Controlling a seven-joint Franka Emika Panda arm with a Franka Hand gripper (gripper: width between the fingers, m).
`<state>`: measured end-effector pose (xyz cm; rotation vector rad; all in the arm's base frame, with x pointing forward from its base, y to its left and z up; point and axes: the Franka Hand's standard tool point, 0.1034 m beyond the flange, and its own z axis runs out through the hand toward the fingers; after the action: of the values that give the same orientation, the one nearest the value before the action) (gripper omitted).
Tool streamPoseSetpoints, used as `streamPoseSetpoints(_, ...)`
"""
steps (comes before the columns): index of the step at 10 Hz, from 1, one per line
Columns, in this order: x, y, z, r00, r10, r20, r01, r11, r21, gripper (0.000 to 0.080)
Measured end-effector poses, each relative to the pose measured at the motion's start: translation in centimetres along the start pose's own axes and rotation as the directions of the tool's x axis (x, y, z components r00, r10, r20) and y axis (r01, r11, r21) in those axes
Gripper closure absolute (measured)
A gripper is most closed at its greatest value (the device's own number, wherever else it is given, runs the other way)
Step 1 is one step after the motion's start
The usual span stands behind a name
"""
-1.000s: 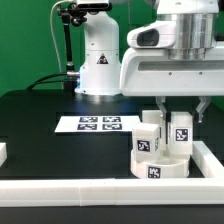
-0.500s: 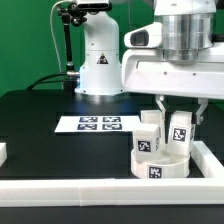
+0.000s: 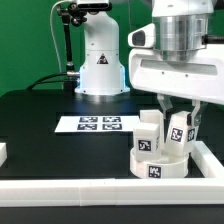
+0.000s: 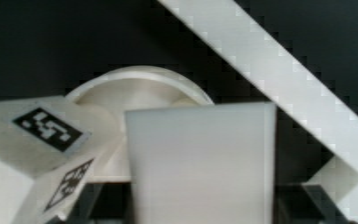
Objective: Assemble stool
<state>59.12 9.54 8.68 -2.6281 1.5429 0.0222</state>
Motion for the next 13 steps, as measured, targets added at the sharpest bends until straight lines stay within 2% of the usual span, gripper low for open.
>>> streamPoseSetpoints(1, 0.32, -0.19, 0.01, 0.993, 0.117, -0.003, -0.116, 0.992, 0.051, 0.0462)
streamPoseSetpoints(2, 0.46, -0.26, 0.00, 0.980, 0.198, -0.003, -0.197, 0.977, 0.084, 0.0462)
streamPoseSetpoints(3, 0.48, -0.38, -0.01, 0.967, 0.256, 0.000, -0.254, 0.962, 0.097, 0.0462)
streamPoseSetpoints(4, 0.49, -0.40, 0.00, 0.940, 0.340, 0.013, -0.340, 0.935, 0.103, 0.0462)
streamPoseSetpoints(10, 0.32, -0.49, 0.03, 0.795, 0.604, 0.046, -0.606, 0.790, 0.094, 0.0462)
streamPoseSetpoints(13, 0.05, -0.67, 0.08, 0.648, 0.757, 0.080, -0.761, 0.643, 0.086, 0.0462)
